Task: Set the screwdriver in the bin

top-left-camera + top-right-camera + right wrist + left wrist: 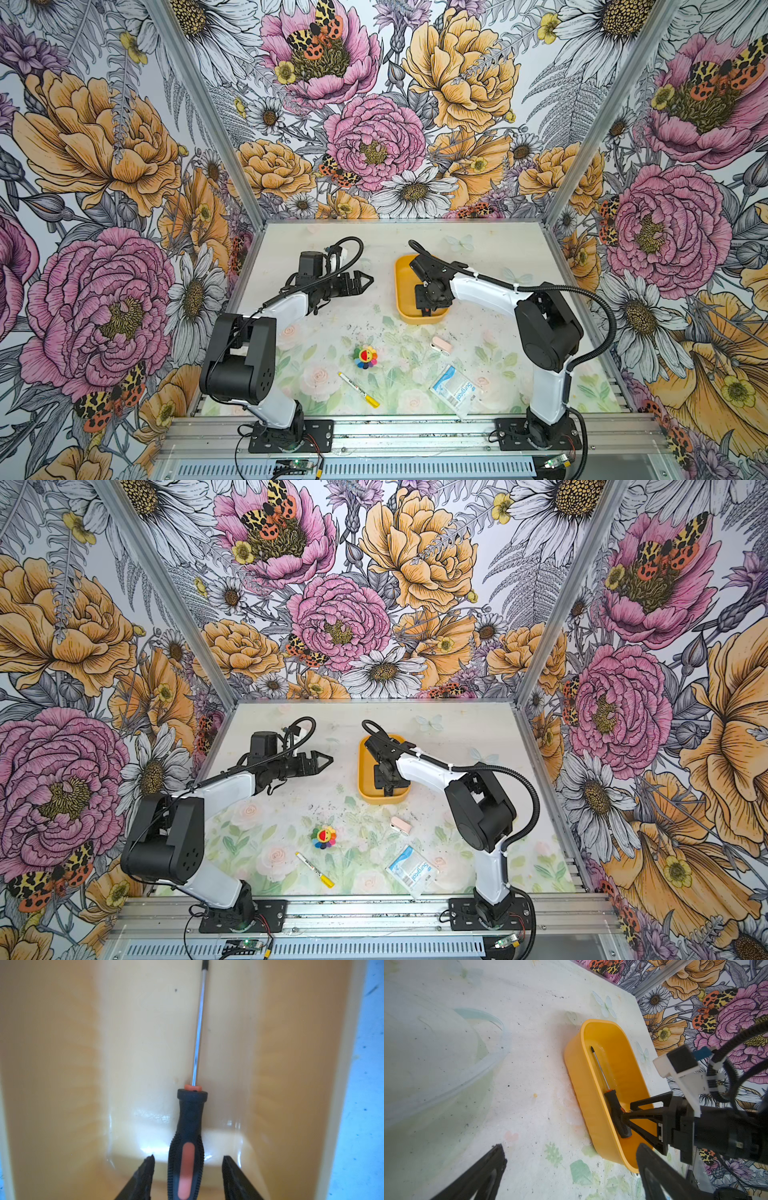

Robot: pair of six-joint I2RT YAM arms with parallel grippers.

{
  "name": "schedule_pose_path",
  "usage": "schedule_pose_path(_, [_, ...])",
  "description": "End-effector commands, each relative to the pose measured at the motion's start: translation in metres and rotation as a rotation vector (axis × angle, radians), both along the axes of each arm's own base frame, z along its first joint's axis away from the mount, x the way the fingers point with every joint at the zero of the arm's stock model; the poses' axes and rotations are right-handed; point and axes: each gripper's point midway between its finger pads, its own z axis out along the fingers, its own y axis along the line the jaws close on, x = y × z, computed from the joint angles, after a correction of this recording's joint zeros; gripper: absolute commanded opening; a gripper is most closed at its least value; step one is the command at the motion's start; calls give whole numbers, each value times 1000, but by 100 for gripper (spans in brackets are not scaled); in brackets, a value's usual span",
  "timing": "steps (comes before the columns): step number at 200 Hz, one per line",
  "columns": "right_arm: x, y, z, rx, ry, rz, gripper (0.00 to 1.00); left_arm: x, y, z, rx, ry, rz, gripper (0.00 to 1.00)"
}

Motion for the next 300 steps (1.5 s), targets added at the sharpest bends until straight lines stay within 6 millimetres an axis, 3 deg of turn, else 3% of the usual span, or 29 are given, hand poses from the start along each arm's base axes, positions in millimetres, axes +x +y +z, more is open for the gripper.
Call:
schedule_pose_path(1, [6,8,46,51,-89,50,57,5,3,11,11,-40,4,99])
schedule_pose_path(49, [4,0,103,72,-219,135,59,4,9,18,50,-56,16,99])
schedule_pose_path(74, [4,-29,131,-14,-330,160,59,2,17,21,97,-66,33,99])
schedule_pose_path(94, [3,-61,139,-52,-362,136,59,4,25,27,127,-82,55,99])
schedule_pose_path(148, [8,-171,138,-151,-485,-15,58,6,50,53,197,-182,160,99])
schedule_pose_path(179, [10,-219,136,-115,-608,-123,58,0,75,78,291,-301,275,99])
schedule_pose_path(216, [3,-259,124,-139,-717,-231,58,-23,103,121,326,-509,431,99])
schedule_pose_path(243, [-3,-274,111,-127,-832,-266,58,-43,120,142,328,-653,547,99])
schedule_pose_path(300, [-9,-290,91,-113,-946,-330,58,-76,141,127,362,-839,675,99])
